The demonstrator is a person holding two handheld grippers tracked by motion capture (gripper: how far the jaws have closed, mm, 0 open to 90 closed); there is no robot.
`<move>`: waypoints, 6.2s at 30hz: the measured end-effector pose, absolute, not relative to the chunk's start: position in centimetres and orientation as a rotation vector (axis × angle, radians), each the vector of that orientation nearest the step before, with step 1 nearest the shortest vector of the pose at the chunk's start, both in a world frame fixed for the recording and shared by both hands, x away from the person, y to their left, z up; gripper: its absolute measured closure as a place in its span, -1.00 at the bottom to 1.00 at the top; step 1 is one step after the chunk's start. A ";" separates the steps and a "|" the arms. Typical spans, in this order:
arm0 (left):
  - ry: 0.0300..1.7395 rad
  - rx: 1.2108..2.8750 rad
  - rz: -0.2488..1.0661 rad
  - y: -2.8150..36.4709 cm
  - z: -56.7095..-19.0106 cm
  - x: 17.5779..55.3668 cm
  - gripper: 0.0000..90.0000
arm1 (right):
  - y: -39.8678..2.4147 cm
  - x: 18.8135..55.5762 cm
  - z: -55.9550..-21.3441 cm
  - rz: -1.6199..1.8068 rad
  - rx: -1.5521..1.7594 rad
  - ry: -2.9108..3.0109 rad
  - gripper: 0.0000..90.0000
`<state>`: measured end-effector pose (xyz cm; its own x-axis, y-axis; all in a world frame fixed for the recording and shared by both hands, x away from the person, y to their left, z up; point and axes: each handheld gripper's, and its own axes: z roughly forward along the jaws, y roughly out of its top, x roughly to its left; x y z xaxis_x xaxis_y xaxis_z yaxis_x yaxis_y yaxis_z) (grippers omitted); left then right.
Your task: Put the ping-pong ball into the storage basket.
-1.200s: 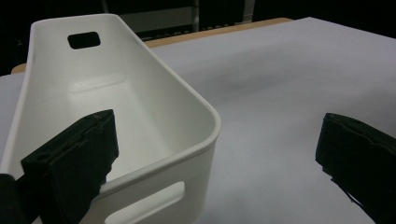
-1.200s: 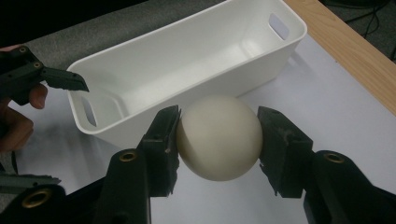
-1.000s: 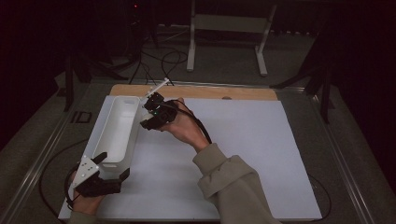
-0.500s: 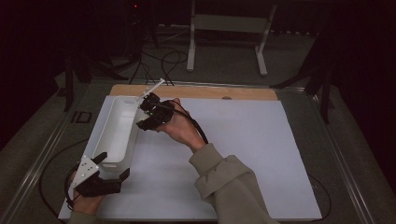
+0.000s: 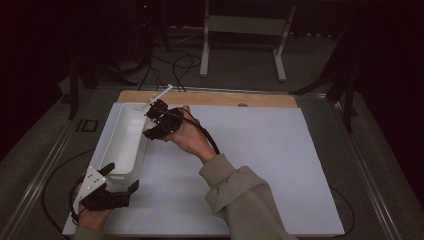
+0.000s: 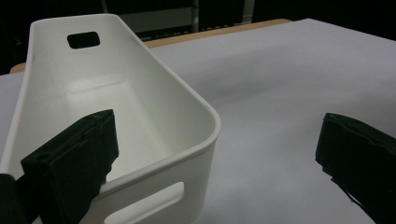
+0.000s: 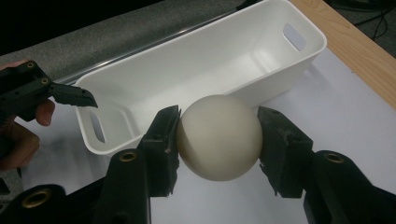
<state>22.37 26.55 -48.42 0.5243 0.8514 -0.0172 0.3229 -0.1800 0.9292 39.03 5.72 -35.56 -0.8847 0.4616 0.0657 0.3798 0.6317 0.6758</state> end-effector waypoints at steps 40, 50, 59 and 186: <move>0.991 1.745 0.652 26.5 -48.4 22.3 -1.00 | 8.6 38.7 -35.9 1.126 0.700 2.740 0.12; 0.990 1.745 0.650 26.5 -48.4 22.4 -1.00 | 9.4 38.7 -35.9 1.125 0.697 2.742 0.12; 0.991 1.744 0.650 26.5 -48.4 22.4 -1.00 | 9.9 38.9 -36.0 1.125 0.694 2.749 0.12; 0.989 1.739 0.656 26.4 -48.5 22.4 -1.00 | 10.5 37.9 -38.8 1.032 0.758 2.768 -0.78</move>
